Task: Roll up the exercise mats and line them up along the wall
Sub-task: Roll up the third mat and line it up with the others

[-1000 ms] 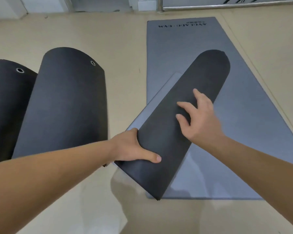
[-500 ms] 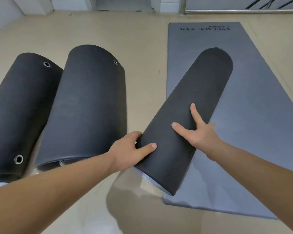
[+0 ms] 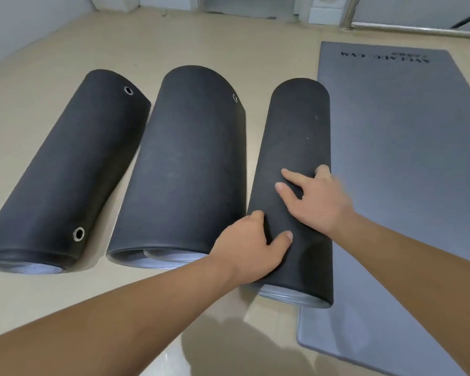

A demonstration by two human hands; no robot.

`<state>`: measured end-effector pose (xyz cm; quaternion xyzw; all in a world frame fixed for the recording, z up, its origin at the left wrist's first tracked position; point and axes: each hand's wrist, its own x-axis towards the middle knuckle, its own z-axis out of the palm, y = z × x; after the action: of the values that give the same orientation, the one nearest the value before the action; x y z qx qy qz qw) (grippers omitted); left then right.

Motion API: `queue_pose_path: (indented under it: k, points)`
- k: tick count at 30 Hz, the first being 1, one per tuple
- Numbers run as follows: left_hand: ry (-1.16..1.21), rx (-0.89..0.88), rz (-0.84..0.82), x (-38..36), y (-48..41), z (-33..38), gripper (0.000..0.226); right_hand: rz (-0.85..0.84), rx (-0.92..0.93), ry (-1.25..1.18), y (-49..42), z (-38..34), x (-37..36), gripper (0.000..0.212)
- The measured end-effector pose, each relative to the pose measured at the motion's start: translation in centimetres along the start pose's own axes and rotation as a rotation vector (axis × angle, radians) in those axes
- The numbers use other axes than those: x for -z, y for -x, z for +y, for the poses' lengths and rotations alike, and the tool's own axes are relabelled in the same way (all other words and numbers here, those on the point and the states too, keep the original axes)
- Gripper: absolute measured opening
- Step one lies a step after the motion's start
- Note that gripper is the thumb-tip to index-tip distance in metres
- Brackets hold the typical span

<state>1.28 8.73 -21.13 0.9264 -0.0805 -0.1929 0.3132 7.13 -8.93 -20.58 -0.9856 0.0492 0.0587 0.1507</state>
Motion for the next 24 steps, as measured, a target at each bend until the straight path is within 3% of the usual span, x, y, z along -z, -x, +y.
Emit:
queue_pose_path:
  k: [2,4,8,12,14,19,24]
  points:
    - [0.001,0.12,-0.056,0.3,0.1,0.3,0.07,0.024,0.083,-0.057,-0.7,-0.2,0.5,0.042]
    - [-0.09,0.178,-0.048,1.1,0.4,0.0,0.081,-0.007,0.153,-0.15,-1.5,-0.4,1.1,0.046]
    - [-0.672,-0.11,0.246,3.7,0.4,-2.0,0.067,-0.048,0.1,-0.365,-2.0,-0.3,0.8,0.065]
    - [-0.884,-0.066,0.14,5.9,0.1,-5.5,0.053,-0.003,-0.17,-0.616,-1.0,-0.4,-1.1,0.102]
    - [-0.899,-0.092,0.094,6.7,0.5,-7.1,0.056,-0.049,-0.209,-0.736,-0.5,-1.0,-2.1,0.109]
    - [-0.771,-0.103,0.103,9.5,1.7,-10.0,0.085,-0.088,-0.212,-0.676,-0.6,-3.2,-1.7,0.113]
    - [-0.759,-0.02,0.051,11.3,3.4,-12.9,0.135,-0.087,-0.149,-0.514,-0.6,-6.2,-2.2,0.095]
